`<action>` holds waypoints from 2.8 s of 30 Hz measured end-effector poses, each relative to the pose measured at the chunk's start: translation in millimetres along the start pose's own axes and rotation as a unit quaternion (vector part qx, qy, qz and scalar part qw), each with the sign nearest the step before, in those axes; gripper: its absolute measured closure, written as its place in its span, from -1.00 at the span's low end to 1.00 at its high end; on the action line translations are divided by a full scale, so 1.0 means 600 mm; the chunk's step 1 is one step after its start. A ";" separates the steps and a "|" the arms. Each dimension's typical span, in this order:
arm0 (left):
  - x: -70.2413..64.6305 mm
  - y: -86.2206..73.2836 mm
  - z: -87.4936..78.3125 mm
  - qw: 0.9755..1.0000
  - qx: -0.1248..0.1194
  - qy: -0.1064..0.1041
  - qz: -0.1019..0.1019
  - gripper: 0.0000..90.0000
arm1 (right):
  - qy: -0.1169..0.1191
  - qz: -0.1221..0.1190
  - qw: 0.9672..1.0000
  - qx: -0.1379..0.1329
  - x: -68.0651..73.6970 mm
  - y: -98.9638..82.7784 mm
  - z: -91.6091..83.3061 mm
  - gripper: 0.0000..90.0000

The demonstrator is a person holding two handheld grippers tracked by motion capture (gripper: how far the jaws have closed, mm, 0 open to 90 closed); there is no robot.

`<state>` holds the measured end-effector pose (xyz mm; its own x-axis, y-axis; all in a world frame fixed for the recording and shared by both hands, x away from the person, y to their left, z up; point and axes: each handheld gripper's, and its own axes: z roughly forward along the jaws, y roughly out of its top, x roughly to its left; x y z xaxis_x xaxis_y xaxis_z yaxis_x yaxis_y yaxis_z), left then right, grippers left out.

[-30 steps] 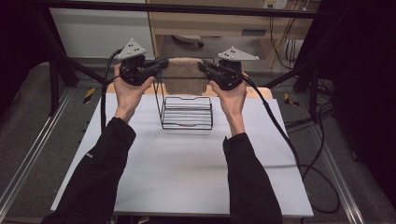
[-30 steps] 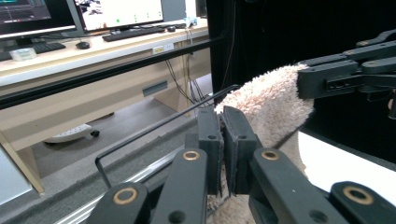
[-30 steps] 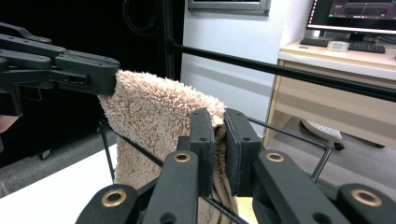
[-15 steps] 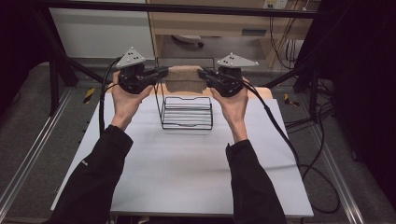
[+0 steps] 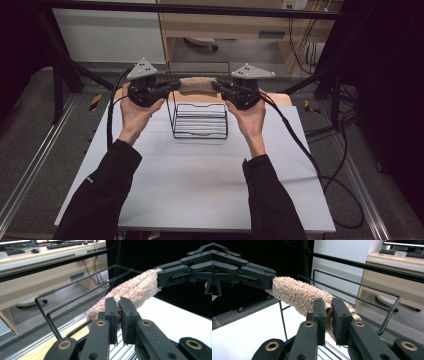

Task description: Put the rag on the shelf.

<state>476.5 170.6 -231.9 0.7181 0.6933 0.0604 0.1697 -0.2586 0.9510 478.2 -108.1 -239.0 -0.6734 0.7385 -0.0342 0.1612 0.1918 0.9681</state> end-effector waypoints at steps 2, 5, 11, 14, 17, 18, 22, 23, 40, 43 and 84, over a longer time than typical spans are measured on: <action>0.000 -0.002 0.000 1.000 0.002 -0.001 -0.002 0.86 | 0.000 -0.004 1.000 0.003 0.000 -0.002 0.001 0.82; 0.003 -0.001 -0.003 1.000 -0.001 -0.008 -0.014 0.81 | 0.000 -0.008 1.000 0.003 0.001 -0.003 0.001 0.82; 0.011 0.018 -0.010 0.998 -0.017 -0.026 -0.054 0.71 | 0.001 -0.012 1.000 0.005 0.002 -0.004 0.001 0.82; 0.010 0.024 -0.004 0.997 -0.009 -0.034 -0.065 0.77 | 0.000 -0.019 1.000 0.010 0.003 -0.005 0.002 0.81; 0.008 0.023 0.004 0.997 0.014 -0.040 -0.070 0.91 | 0.001 -0.025 1.000 0.016 0.004 -0.007 0.001 0.80; 0.007 0.021 0.006 0.996 0.022 -0.042 -0.071 0.95 | 0.001 -0.026 1.000 0.016 0.004 -0.007 0.001 0.80; 0.004 0.010 0.009 0.996 0.035 -0.046 -0.067 0.98 | 0.008 -0.020 1.000 0.017 0.001 -0.013 0.002 0.75; 0.004 0.008 0.010 0.996 0.037 -0.046 -0.066 0.98 | 0.010 -0.018 1.000 0.018 0.001 -0.016 0.002 0.74; -0.002 -0.011 0.019 0.997 0.051 -0.032 -0.040 0.99 | 0.033 0.009 0.999 0.005 0.002 -0.010 -0.016 0.44; -0.003 -0.018 0.021 0.997 0.054 -0.031 -0.036 0.98 | 0.042 0.014 0.999 0.021 0.004 -0.013 -0.015 0.69; -0.011 -0.123 -0.022 0.995 0.082 -0.032 -0.040 -0.32 | 0.019 0.049 0.996 0.067 -0.026 -0.098 -0.083 -0.07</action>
<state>450.3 194.2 -298.6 0.7384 0.6733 -0.0380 0.3318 -0.3137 0.8897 443.2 -163.2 -283.1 -0.6767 0.7329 0.0704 0.3207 0.2074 0.9242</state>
